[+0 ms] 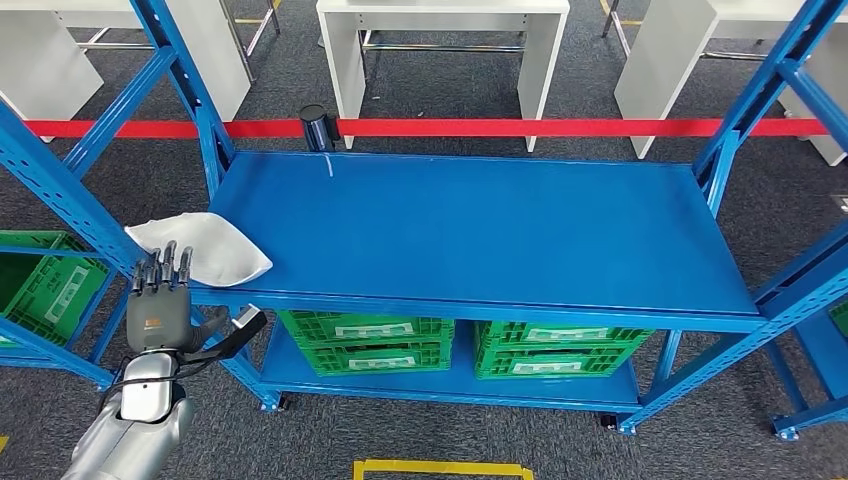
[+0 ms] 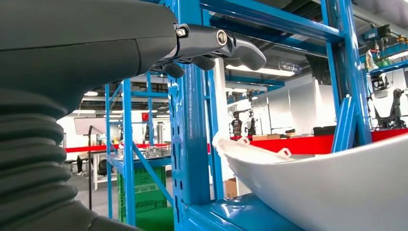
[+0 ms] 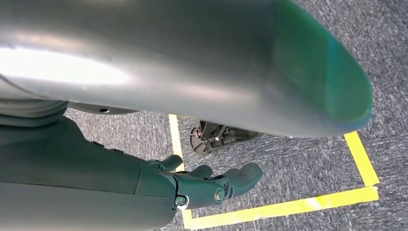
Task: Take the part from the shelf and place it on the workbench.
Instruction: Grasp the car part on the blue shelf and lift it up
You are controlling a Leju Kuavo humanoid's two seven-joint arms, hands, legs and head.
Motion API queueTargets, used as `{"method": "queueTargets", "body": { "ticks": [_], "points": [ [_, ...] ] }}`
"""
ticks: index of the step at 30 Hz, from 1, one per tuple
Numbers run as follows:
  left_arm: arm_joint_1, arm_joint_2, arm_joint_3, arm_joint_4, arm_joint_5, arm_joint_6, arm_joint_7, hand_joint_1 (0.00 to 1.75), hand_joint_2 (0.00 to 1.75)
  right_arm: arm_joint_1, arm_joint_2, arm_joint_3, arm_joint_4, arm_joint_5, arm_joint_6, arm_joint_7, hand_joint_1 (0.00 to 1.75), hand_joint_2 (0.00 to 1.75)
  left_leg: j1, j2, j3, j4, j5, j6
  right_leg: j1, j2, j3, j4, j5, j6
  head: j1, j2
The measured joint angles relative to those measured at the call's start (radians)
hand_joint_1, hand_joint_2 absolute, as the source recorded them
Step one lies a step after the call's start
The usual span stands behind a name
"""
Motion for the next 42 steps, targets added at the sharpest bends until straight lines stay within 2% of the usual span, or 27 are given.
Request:
{"method": "queueTargets", "body": {
  "ticks": [14,23,27,36,42],
  "points": [
    [-0.017,-0.003,-0.003,0.023,-0.001,0.000,0.050,0.00,0.00,0.000,0.000,0.000,0.000,0.000,0.000,-0.008,0.00,0.00,0.000,0.000,0.000,0.000,0.000,0.000,0.000,0.000,0.000,0.000,0.000,0.000,0.000,0.000],
    [-0.030,-0.002,0.011,0.065,0.001,0.000,-0.007,0.00,0.00,0.000,0.000,0.000,0.000,0.000,0.000,-0.018,0.00,0.00,0.000,0.000,0.000,0.000,0.000,0.000,0.000,0.000,0.000,0.000,0.000,0.000,0.000,0.000],
    [-0.033,-0.003,0.020,0.081,0.000,0.000,-0.008,0.00,1.75,0.000,0.000,0.000,0.000,0.000,0.000,-0.018,0.00,0.00,0.000,0.000,0.000,0.000,0.000,0.000,0.000,0.000,0.000,0.000,0.000,0.000,0.000,0.000],
    [-0.045,-0.004,0.017,0.103,-0.002,0.000,0.018,0.00,1.75,0.000,0.000,0.000,0.000,-0.001,0.000,-0.018,0.00,0.00,0.000,0.000,0.000,0.000,0.000,0.000,0.000,0.000,0.000,0.000,0.000,0.000,0.000,0.000],
    [-0.044,0.001,0.018,0.096,-0.002,0.000,-0.006,0.00,1.75,0.001,0.000,0.000,0.000,-0.001,0.000,-0.033,0.00,0.00,0.000,0.000,0.000,0.000,0.000,0.000,0.000,0.000,0.000,0.000,0.000,0.000,0.000,0.000]
  ]
}}
